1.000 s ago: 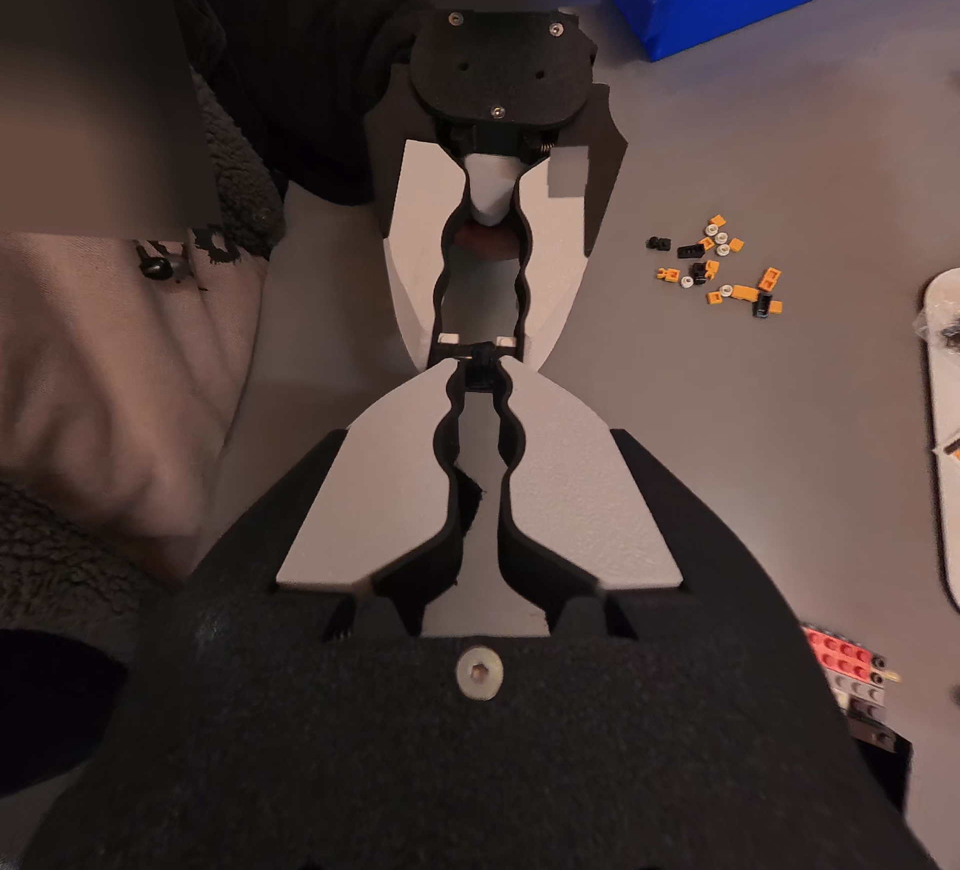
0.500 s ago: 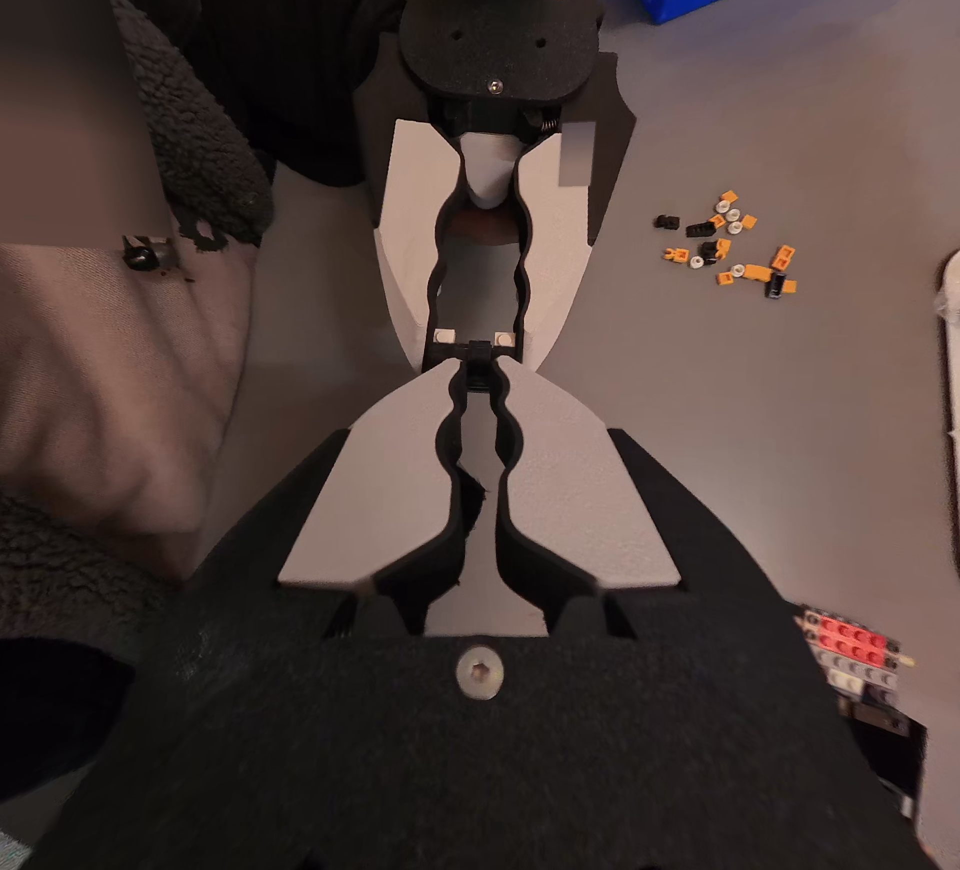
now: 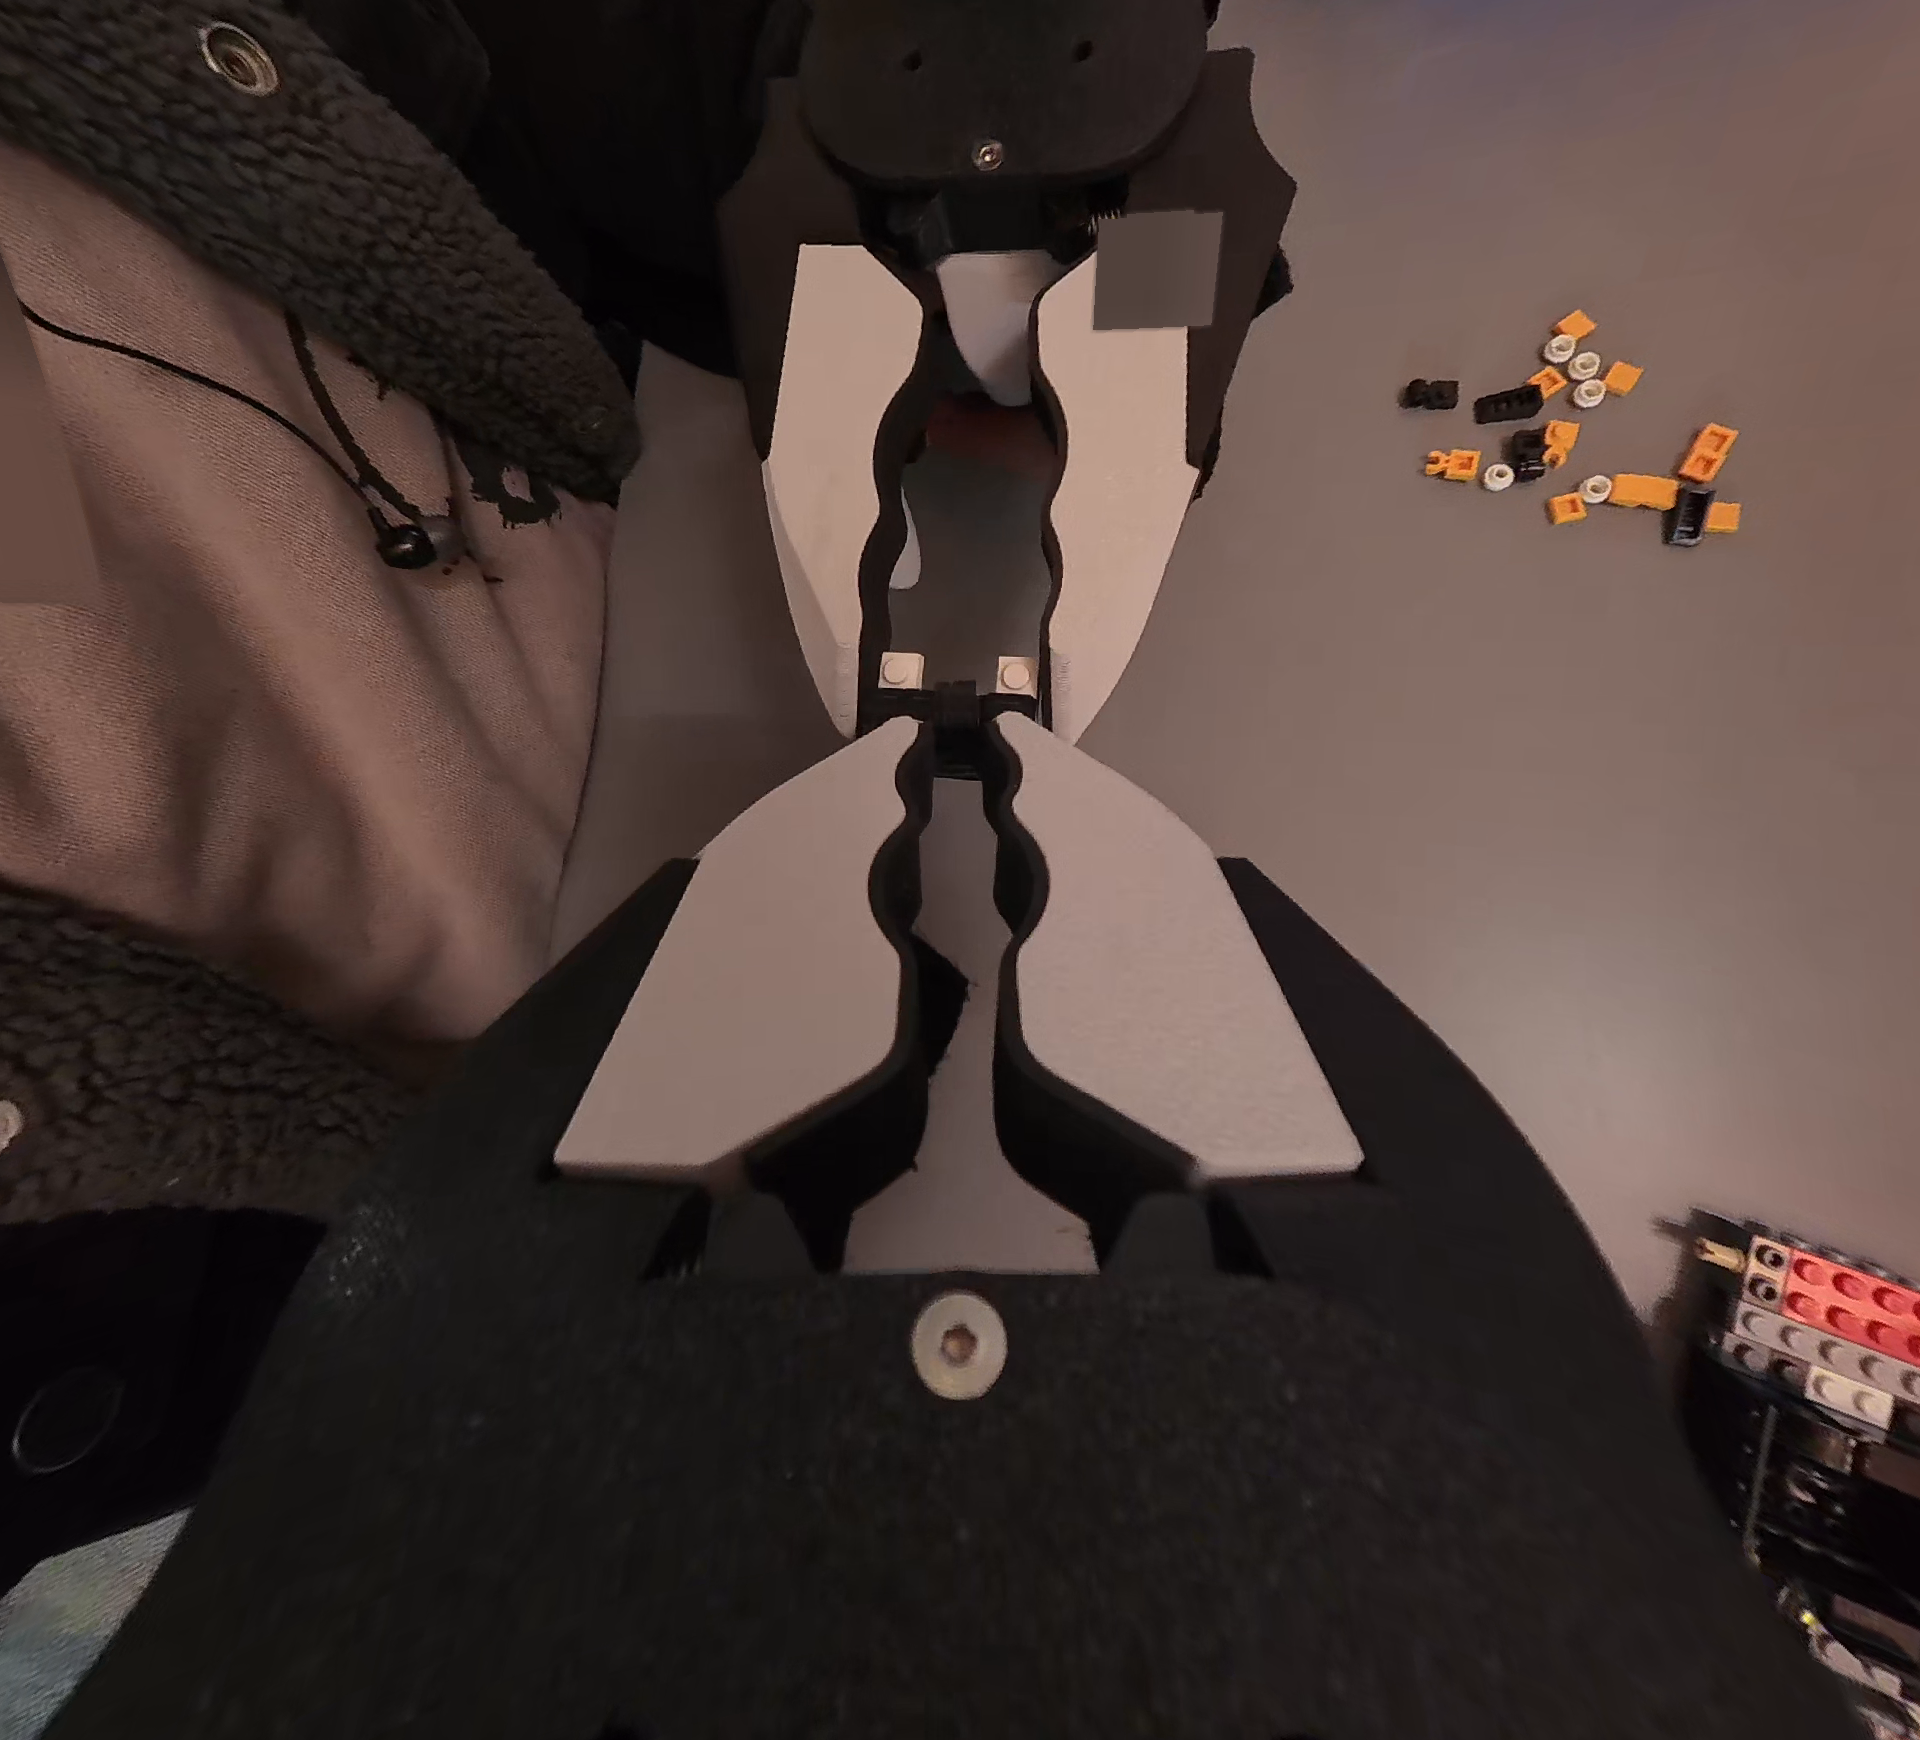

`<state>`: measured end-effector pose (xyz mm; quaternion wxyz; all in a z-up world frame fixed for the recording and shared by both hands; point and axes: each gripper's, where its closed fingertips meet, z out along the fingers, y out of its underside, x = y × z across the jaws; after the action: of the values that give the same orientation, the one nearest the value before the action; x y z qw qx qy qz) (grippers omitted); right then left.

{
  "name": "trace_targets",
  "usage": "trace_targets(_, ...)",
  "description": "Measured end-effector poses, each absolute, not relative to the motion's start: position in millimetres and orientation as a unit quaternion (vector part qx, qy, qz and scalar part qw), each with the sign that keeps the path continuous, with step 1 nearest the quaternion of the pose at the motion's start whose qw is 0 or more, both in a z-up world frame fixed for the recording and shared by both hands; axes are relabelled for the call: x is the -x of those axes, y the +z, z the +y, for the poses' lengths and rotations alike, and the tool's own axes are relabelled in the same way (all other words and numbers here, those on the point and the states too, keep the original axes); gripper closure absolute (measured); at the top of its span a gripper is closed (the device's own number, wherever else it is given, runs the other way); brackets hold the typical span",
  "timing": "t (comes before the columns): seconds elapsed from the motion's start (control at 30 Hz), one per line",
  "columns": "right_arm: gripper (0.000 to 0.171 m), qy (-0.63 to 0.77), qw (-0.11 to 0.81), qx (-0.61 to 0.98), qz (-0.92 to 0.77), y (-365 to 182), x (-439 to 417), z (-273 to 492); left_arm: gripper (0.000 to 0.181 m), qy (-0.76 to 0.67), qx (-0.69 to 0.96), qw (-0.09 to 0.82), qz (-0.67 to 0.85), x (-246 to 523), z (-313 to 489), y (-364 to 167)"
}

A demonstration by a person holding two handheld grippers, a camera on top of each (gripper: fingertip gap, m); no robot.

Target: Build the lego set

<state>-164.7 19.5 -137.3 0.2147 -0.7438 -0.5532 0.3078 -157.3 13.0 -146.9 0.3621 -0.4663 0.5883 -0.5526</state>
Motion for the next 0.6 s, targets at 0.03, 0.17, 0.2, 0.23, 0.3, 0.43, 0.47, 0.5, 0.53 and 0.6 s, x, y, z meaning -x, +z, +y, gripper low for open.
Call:
trace_targets(0.03,0.162,0.306,0.217,0.744,-0.554,-136.4,165.2,19.8,0.147,-0.555,0.466,0.363,0.586,157.5,13.2,-146.0)
trace_targets(0.17,0.162,0.298,0.228,0.740,-0.558,-130.6,167.1,20.7,0.147,-0.571,0.461,0.366,0.573,158.3,13.5,-140.2)
trace_targets(0.2,0.162,0.297,0.231,0.739,-0.559,-128.7,167.7,20.9,0.147,-0.575,0.459,0.367,0.569,158.6,13.6,-138.2)
trace_targets(0.23,0.162,0.295,0.235,0.738,-0.559,-126.8,168.2,21.3,0.147,-0.580,0.457,0.369,0.565,159.0,13.8,-136.2)
trace_targets(0.3,0.162,0.292,0.242,0.738,-0.559,-123.2,169.4,22.7,0.146,-0.589,0.453,0.372,0.557,159.8,14.2,-132.4)
trace_targets(0.43,0.162,0.285,0.253,0.736,-0.560,-118.4,171.4,24.7,0.146,-0.601,0.449,0.376,0.544,161.0,15.2,-126.7)
trace_targets(0.47,0.162,0.284,0.256,0.735,-0.560,-117.4,171.9,24.9,0.146,-0.602,0.448,0.378,0.542,161.2,15.6,-125.7)
trace_targets(0.5,0.162,0.283,0.258,0.735,-0.560,-116.4,172.5,25.1,0.146,-0.604,0.448,0.379,0.539,161.6,16.0,-124.6)
trace_targets(0.53,0.162,0.281,0.261,0.735,-0.560,-115.5,172.9,25.8,0.146,-0.606,0.447,0.380,0.536,161.7,16.5,-123.5)
trace_targets(0.6,0.162,0.278,0.266,0.734,-0.560,-113.6,173.9,27.0,0.146,-0.612,0.446,0.382,0.530,162.4,17.5,-121.2)
